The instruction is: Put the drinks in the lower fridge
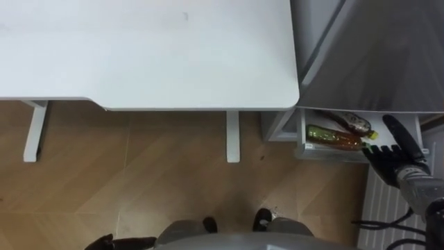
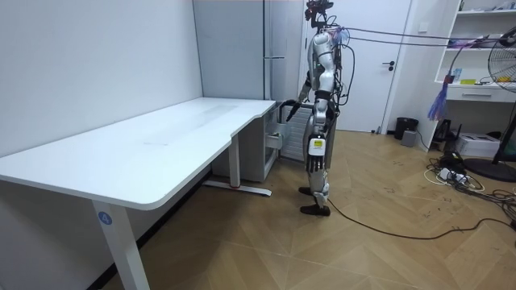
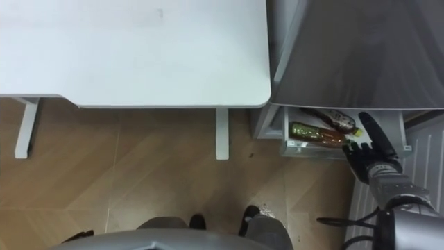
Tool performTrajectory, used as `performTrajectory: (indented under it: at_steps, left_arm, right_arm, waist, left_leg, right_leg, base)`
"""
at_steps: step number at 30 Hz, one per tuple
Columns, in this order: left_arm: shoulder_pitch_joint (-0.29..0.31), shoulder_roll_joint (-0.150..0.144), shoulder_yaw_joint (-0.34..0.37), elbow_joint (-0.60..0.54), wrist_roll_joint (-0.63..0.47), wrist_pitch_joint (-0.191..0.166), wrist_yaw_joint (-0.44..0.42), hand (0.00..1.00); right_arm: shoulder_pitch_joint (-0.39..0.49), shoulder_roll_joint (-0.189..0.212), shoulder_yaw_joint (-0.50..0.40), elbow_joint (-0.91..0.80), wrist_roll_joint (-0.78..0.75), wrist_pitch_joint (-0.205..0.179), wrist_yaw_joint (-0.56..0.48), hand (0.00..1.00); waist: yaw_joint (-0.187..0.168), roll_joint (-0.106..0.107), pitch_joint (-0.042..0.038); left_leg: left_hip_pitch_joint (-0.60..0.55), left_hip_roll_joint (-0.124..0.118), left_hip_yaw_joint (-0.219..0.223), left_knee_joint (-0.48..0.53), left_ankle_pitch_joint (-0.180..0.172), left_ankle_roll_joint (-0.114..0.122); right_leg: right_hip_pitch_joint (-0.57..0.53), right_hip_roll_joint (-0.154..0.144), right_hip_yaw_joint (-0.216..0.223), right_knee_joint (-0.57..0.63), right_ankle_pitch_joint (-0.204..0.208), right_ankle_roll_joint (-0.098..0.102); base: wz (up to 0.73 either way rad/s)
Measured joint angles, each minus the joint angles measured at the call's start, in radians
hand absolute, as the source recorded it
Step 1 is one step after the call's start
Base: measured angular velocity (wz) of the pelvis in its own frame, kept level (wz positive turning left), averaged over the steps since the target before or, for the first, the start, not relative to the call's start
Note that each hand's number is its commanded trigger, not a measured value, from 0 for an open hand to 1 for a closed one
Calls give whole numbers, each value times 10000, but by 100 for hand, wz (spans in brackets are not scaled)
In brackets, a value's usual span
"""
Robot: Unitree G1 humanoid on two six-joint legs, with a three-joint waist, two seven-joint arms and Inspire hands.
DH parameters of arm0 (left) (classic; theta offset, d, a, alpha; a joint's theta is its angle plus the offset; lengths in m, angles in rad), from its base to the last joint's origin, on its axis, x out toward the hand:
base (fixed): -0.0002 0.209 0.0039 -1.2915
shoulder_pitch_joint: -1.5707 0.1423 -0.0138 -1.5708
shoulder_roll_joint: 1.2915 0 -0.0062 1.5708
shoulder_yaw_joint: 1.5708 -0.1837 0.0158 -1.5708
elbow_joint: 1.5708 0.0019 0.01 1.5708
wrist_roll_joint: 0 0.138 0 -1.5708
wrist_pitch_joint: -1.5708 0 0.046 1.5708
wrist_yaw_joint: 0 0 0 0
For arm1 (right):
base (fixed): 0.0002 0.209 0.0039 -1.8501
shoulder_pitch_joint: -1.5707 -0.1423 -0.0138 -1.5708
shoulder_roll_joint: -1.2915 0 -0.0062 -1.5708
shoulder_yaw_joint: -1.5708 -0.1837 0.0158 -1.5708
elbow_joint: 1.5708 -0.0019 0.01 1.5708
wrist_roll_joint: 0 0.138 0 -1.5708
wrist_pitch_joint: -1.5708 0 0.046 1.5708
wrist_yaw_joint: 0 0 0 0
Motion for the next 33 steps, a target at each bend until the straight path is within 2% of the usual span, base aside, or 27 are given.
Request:
performTrajectory:
  at_steps: [6, 10, 12, 14, 18, 21, 33]
  left_arm:
    - [-38, -5, 0, 3, -1, -106, 4, 0]
    - [-45, -8, -32, 133, -194, -194, 8, 0]
    - [-48, -8, -72, 177, -201, -195, -3, 0]
    - [-22, -5, -132, 218, -205, -229, -2, 0]
    - [34, -7, -146, 223, -206, -255, -6, 0]
    - [37, -7, -145, 224, -203, -273, -4, 0]
    - [-53, -131, -144, 371, -199, -304, -1, 0]
  right_arm:
    - [232, 20, 1, -271, -3, -48, -62, 0]
    - [269, 158, 2, -268, 29, -58, -266, 0]
    - [272, 238, 19, -259, 46, -69, -333, 0]
    - [315, 426, 19, -256, 38, -240, -331, 0]
    - [430, 615, 18, -235, 32, -251, -335, 0]
    - [526, 640, 15, -229, 34, -251, -336, 0]
    - [658, 686, 19, -236, -227, -264, -552, 0]
  waist:
    - [-28, -9, 6]
    - [-16, -32, 39]
    - [16, 7, 64]
    - [-3, 62, 85]
    - [4, 192, 102]
    - [8, 249, 76]
    - [12, 167, 41]
  left_leg:
    - [16, 2, 20, -7, 0, 0]
    - [-31, -1, -51, 18, -1, 0]
    - [-57, 0, -60, 55, -13, -3]
    - [-82, 1, -46, 113, -37, -6]
    - [-97, 3, -40, 103, -38, -7]
    - [-84, 0, -25, 83, -38, -7]
    - [-31, 0, -33, 108, -37, -6]
  right_leg:
    - [14, -5, -40, 8, 0, 0]
    - [5, -9, -57, 16, -3, -1]
    - [-14, 6, -39, -7, -2, -1]
    - [-20, 23, -25, -13, 0, -1]
    - [-41, 21, -37, -3, 0, -1]
    - [-47, 17, -37, 16, -3, -2]
    - [-21, -2, -13, 70, -2, -6]
  base:
    - [-1]
    - [1]
    - [0]
    - [0]
    - [0]
    - [0]
    - [0]
